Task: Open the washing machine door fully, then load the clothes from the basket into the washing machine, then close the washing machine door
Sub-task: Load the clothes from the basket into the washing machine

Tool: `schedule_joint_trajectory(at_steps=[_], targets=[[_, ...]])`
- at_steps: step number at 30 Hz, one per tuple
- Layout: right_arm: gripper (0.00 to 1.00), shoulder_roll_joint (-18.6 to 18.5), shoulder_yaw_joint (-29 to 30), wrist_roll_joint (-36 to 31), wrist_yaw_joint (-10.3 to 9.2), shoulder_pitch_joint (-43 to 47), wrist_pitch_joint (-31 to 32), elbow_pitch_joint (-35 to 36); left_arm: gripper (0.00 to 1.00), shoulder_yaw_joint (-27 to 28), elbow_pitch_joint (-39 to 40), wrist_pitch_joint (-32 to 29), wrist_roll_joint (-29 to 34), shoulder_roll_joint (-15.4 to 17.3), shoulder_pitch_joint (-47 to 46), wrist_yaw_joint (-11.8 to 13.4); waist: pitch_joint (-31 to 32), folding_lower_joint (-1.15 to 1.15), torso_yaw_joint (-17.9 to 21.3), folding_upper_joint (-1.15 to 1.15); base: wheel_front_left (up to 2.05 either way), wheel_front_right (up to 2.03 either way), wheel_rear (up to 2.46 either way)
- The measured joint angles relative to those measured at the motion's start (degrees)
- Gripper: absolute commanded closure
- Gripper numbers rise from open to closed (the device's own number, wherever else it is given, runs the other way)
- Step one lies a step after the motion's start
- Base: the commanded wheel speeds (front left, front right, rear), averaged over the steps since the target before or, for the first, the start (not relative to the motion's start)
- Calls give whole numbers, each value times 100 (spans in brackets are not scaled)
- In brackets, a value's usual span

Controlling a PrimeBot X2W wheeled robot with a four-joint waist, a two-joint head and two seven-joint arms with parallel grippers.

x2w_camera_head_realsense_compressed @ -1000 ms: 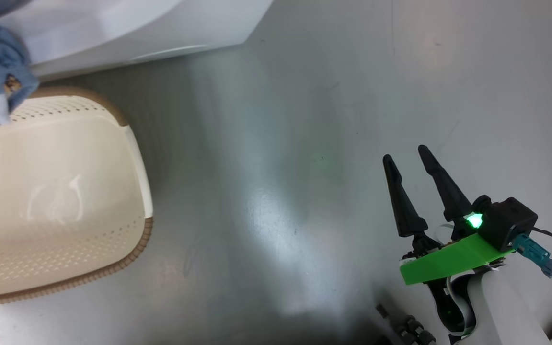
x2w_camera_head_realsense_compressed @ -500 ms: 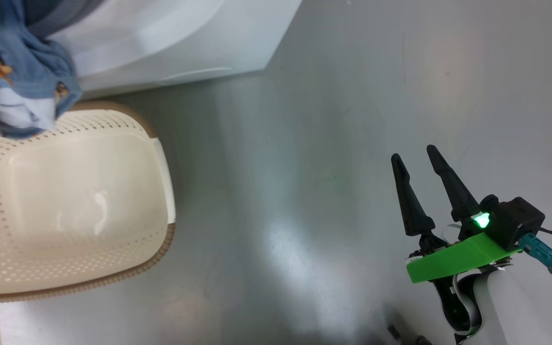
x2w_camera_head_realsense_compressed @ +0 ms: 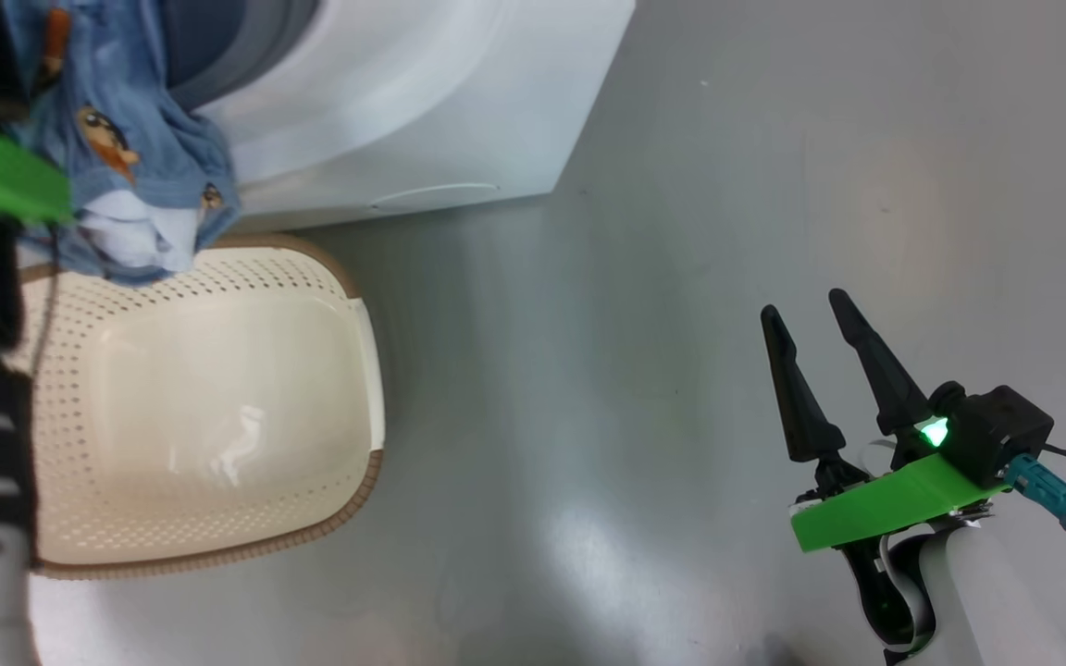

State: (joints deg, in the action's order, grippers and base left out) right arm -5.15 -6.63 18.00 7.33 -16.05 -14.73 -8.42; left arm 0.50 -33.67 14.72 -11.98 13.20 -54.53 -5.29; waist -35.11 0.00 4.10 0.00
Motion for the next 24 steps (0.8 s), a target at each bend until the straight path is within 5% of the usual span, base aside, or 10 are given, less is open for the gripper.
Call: schedule_joint_trajectory(at_steps=[24], targets=[[0,-112,-191,-2,0,107,1,12,0,857,2736,-1,185,-993,3758,34,411,0,-137,0,0,0,0]])
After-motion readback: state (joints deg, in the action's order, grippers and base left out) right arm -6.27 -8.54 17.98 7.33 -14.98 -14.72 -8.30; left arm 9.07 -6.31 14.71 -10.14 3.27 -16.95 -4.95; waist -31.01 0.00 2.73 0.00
